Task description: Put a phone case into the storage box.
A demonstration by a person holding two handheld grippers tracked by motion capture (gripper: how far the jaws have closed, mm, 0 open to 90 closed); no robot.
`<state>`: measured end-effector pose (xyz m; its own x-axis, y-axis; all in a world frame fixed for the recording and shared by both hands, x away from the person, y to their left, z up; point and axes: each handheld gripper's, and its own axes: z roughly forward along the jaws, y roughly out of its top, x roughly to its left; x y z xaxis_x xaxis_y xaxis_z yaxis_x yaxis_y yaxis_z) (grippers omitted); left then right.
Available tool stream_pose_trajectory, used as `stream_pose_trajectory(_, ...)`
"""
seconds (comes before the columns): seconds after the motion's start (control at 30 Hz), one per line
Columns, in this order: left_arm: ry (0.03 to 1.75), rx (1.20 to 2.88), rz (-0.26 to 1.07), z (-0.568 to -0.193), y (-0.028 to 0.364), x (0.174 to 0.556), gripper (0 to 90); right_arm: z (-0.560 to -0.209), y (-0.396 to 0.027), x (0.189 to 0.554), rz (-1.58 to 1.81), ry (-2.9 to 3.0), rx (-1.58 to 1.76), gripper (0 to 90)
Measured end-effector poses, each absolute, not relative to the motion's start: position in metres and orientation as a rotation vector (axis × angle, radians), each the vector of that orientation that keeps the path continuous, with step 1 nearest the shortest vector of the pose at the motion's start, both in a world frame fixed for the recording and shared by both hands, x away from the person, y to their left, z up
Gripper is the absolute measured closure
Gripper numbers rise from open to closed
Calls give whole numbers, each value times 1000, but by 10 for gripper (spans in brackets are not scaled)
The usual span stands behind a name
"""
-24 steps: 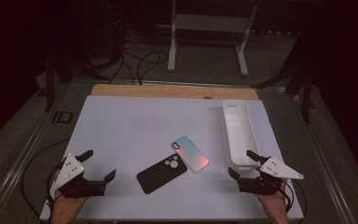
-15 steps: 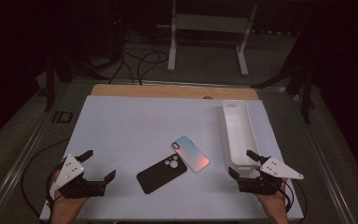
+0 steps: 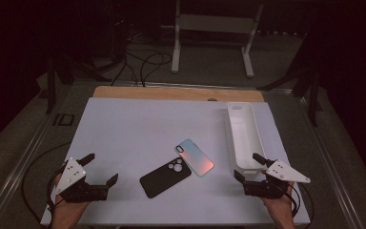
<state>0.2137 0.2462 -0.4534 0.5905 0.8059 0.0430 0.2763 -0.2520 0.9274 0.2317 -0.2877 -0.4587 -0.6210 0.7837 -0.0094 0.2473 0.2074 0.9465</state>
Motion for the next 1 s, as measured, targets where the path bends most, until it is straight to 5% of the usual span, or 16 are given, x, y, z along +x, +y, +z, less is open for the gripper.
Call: stream_pose_trajectory(1.0, 801, 1883, 623, -445, 207, 226, 0, -457, -284, 234, 1416, 1986, 963, 85)
